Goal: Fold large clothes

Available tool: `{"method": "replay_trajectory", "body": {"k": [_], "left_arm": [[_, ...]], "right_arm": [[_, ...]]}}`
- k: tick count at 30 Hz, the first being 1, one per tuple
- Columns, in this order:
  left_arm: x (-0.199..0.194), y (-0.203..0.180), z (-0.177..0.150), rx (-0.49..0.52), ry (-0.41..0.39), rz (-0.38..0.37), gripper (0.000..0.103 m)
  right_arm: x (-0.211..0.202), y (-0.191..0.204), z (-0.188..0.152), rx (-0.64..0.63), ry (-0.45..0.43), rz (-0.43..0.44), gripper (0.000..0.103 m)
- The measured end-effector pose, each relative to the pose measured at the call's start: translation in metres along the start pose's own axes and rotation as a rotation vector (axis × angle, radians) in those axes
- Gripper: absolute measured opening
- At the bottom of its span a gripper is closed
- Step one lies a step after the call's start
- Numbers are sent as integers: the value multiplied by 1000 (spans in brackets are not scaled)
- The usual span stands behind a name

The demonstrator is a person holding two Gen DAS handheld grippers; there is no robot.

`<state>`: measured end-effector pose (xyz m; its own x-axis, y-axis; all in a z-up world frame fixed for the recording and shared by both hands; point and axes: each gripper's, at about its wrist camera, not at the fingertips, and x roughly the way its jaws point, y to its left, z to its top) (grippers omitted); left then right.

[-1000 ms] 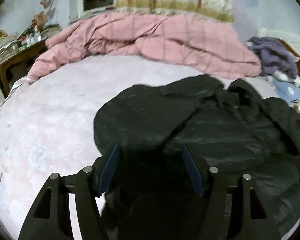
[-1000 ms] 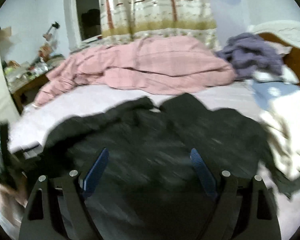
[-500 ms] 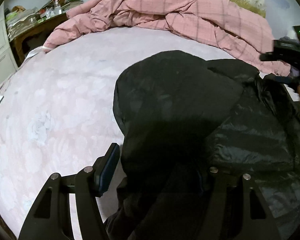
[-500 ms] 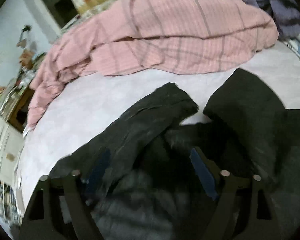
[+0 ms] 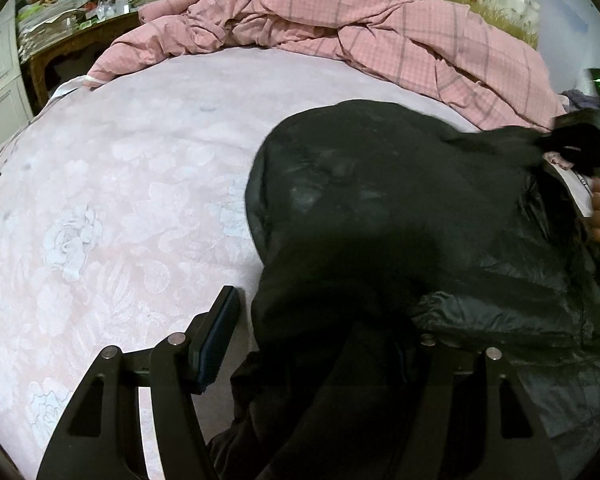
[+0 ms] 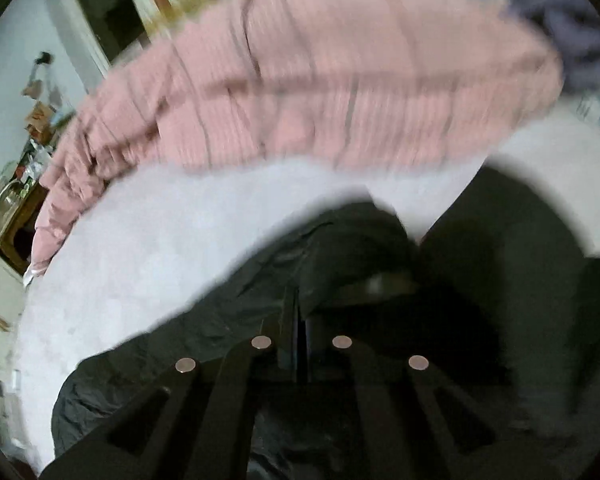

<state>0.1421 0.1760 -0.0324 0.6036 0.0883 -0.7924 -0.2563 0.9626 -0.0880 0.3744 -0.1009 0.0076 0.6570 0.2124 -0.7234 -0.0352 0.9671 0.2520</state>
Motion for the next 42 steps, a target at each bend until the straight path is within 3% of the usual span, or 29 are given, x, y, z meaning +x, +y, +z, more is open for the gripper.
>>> {"method": "replay_trajectory", "body": {"k": [4, 7, 11, 13, 16, 17, 18, 20, 23, 26, 29, 33, 35, 37, 38, 42], "left_arm": [[-4, -2, 0, 1, -16, 11, 64], [-9, -4, -1, 6, -29, 9, 60], [-30, -22, -5, 96, -61, -127, 56], [-56, -33, -9, 184, -112, -185, 56], [-94, -33, -11, 248, -191, -224, 57], [-104, -27, -9, 232, -211, -241, 57], [-112, -19, -5, 201, -226, -263, 58], [-121, 0, 9, 116, -255, -297, 59], [-113, 27, 31, 8, -278, -236, 59], [-87, 43, 45, -46, -238, -197, 57], [-65, 38, 46, -27, -162, -226, 50], [-48, 12, 38, 49, -99, -235, 50], [-40, 2, 33, 92, -53, -218, 50], [-25, -6, 31, 109, 0, -137, 50], [-18, -6, 31, 98, 11, -104, 50], [-4, 7, 43, 12, -23, -59, 50]], "right_arm": [[-83, 2, -13, -111, -139, -61, 2], [-140, -4, -44, -210, -177, -149, 2], [-175, -43, -96, -217, -99, -214, 2], [-176, -70, -125, -184, -7, -209, 2], [-174, -98, -151, -148, 61, -205, 2], [-175, -107, -157, -150, 79, -208, 7], [-177, -113, -161, -145, 88, -209, 18], [-188, -126, -163, -103, 81, -209, 35], [-213, -137, -156, -47, -12, -220, 56], [-232, -137, -143, -34, -128, -247, 57], [-239, -133, -124, -22, -190, -268, 59], [-245, -128, -105, 40, -232, -192, 60], [-231, -120, -102, -14, -155, -123, 62], [-206, -113, -108, -81, -22, -88, 62], [-190, -110, -115, -115, 47, -83, 62], [-145, -113, -144, -151, 183, -144, 61]]}}
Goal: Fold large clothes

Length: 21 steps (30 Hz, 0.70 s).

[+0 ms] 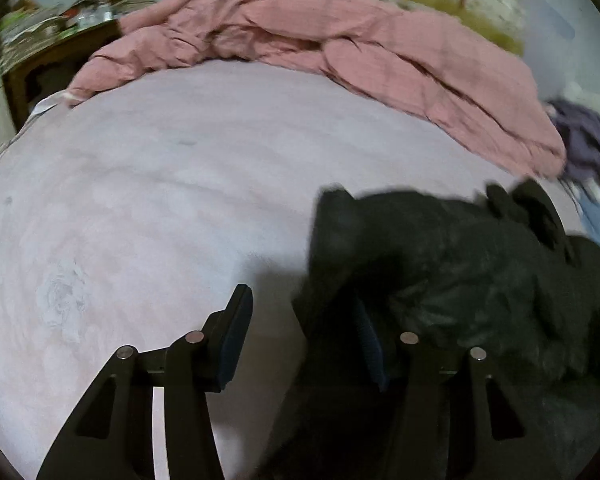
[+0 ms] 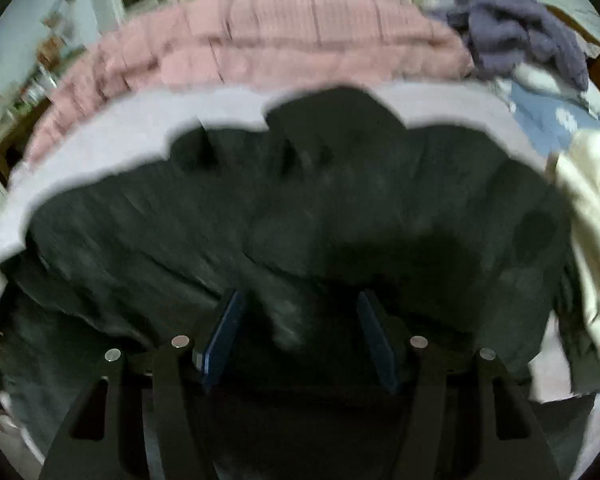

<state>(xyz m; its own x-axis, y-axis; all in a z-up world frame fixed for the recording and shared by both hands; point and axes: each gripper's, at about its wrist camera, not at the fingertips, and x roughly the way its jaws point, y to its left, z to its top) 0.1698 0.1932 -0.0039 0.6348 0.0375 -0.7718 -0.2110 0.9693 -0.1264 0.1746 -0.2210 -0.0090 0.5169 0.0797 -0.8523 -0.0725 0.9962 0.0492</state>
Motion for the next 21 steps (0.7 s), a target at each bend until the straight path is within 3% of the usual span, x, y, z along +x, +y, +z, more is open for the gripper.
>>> {"method": "replay_trajectory", "body": {"k": [2, 6, 9, 11, 14, 16, 18, 21], "left_arm": [[5, 6, 3, -5, -5, 18, 51], [8, 22, 3, -85, -13, 47, 51], [-14, 35, 9, -150, -86, -76, 51], [-30, 37, 13, -138, -131, -147, 51], [-44, 36, 13, -101, -166, -170, 51], [-47, 38, 12, -109, -162, -195, 51], [-45, 45, 12, -153, -146, -239, 53], [-47, 66, 12, -267, -152, -311, 64]], "right_arm": [[11, -6, -3, 29, 34, 20, 58], [8, -13, 0, 42, 6, -2, 50], [4, -22, -1, 46, -29, -41, 44], [0, -25, -1, 50, -41, -38, 42], [-5, -33, 0, 61, -69, -18, 42], [-11, -34, 2, 66, -114, 17, 45], [-20, -35, 2, 75, -144, 53, 63], [-18, -30, 6, 76, -140, 96, 65]]}}
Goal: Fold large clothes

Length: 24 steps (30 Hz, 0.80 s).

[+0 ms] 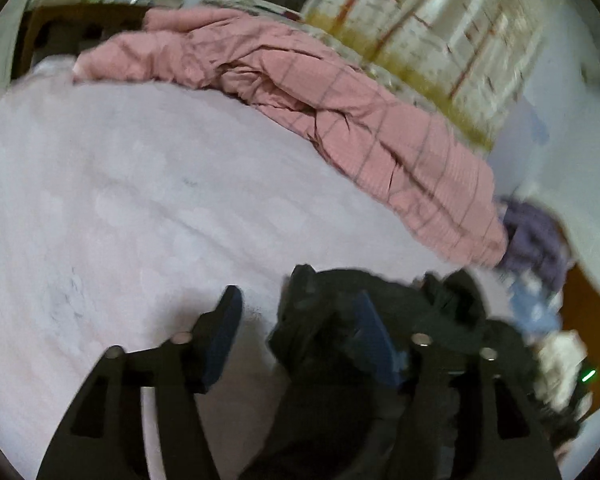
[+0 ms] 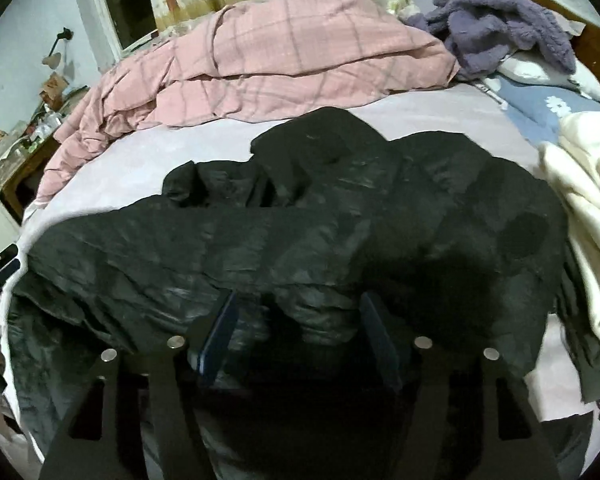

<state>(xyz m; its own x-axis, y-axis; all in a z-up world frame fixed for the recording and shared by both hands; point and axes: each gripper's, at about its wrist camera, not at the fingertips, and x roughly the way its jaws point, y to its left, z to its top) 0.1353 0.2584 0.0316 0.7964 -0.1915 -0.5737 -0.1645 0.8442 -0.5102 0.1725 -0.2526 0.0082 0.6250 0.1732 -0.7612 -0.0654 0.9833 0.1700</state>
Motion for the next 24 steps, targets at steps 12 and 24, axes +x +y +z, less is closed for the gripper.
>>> {"method": "replay_trajectory", "body": {"k": [12, 24], "left_arm": [[29, -12, -22, 124, 251, 3, 63], [43, -39, -81, 349, 440, 105, 63]], "right_arm": [[1, 2, 1, 8, -140, -101, 0], [-117, -25, 13, 11, -589, -418, 0]]}}
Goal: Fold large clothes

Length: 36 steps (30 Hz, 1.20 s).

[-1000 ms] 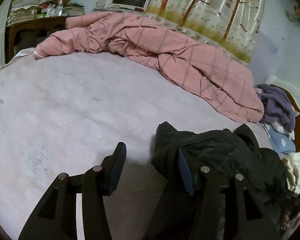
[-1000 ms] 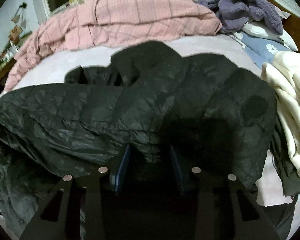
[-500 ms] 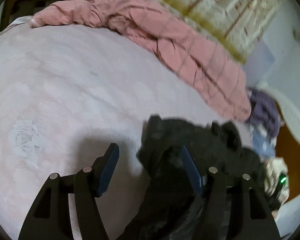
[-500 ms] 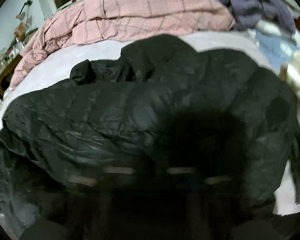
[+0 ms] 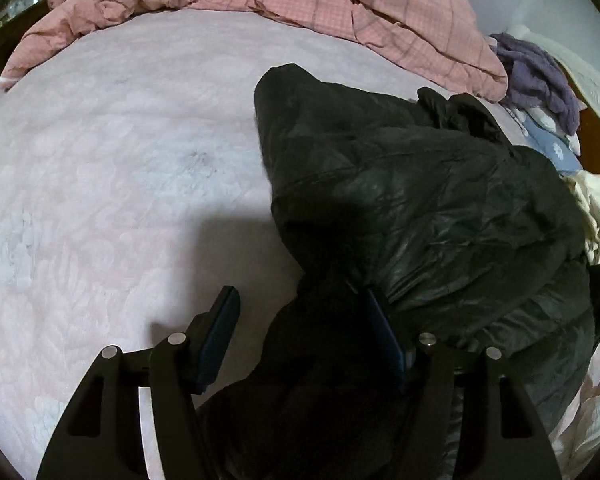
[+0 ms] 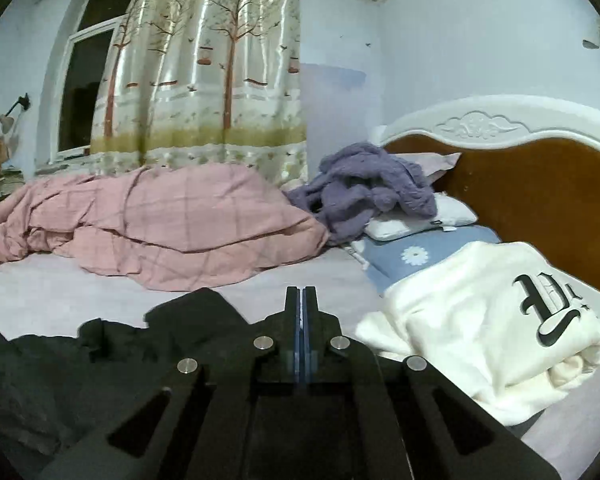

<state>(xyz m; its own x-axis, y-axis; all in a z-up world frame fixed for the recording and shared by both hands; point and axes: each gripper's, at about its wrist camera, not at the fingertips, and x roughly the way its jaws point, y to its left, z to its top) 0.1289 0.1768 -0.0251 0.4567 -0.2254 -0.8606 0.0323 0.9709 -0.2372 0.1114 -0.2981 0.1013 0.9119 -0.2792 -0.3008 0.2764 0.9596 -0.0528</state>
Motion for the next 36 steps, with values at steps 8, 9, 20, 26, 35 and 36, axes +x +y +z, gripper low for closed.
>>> {"method": "replay_trajectory", "body": {"k": [8, 9, 20, 26, 35, 36], "left_arm": [[-33, 5, 7, -21, -209, 39, 49], [-47, 2, 9, -21, -307, 17, 49], [17, -17, 47, -59, -170, 243, 42], [34, -1, 41, -125, -119, 208, 42], [-17, -54, 30, 76, -334, 87, 53], [-22, -59, 28, 93, -342, 81, 56]], "right_arm": [[27, -3, -8, 62, 207, 209, 1], [31, 0, -11, 62, 225, 233, 1], [92, 47, -87, 49, 734, 390, 15], [98, 40, -106, 43, 831, 387, 15], [83, 7, -88, 1, 759, 129, 15], [77, 4, -80, -1, 703, 71, 15]]}}
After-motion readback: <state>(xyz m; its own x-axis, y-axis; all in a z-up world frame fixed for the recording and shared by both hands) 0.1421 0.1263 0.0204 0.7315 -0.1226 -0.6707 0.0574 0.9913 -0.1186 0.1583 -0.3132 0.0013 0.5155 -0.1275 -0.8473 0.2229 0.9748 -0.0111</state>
